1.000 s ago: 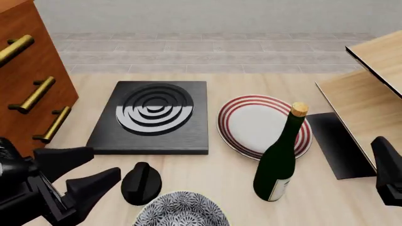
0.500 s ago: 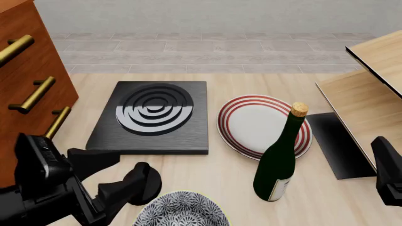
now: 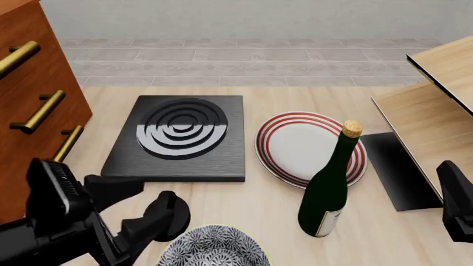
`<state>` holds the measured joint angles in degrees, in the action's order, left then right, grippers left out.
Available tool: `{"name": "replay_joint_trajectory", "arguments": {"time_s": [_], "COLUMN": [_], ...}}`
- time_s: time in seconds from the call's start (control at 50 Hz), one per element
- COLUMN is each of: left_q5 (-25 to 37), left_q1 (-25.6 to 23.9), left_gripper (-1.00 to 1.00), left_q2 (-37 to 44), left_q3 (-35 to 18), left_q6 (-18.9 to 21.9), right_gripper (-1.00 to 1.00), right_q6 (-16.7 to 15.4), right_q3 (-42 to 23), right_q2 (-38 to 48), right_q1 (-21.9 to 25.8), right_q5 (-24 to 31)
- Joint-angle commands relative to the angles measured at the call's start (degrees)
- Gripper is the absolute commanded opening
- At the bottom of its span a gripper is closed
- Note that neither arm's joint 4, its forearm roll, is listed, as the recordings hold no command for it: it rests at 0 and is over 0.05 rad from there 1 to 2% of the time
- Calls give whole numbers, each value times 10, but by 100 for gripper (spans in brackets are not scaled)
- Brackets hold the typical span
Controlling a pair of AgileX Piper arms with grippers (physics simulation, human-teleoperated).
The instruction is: Put the bowl on the stove.
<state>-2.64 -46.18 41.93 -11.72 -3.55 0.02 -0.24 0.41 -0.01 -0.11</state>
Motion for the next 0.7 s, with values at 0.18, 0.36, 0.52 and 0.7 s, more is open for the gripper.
{"name": "replay_joint_trajectory", "arguments": {"time_s": [0.18,0.36,0.52,0.7], "left_q5": [-48,-68,-86,-97], "left_q1": [-9,-6,-4,-1], "left_gripper": [100,100,100,100], "left_q2": [58,82,105,117], "left_q3": [1,9,11,14], "left_q6": [2,3,1,-2], "right_gripper": [100,100,100,100], "right_q6": [0,0,0,0], "right_q3": [0,0,0,0], "right_q2": [0,0,0,0], "right_q1": [0,0,0,0], "right_q5": [0,0,0,0]}}
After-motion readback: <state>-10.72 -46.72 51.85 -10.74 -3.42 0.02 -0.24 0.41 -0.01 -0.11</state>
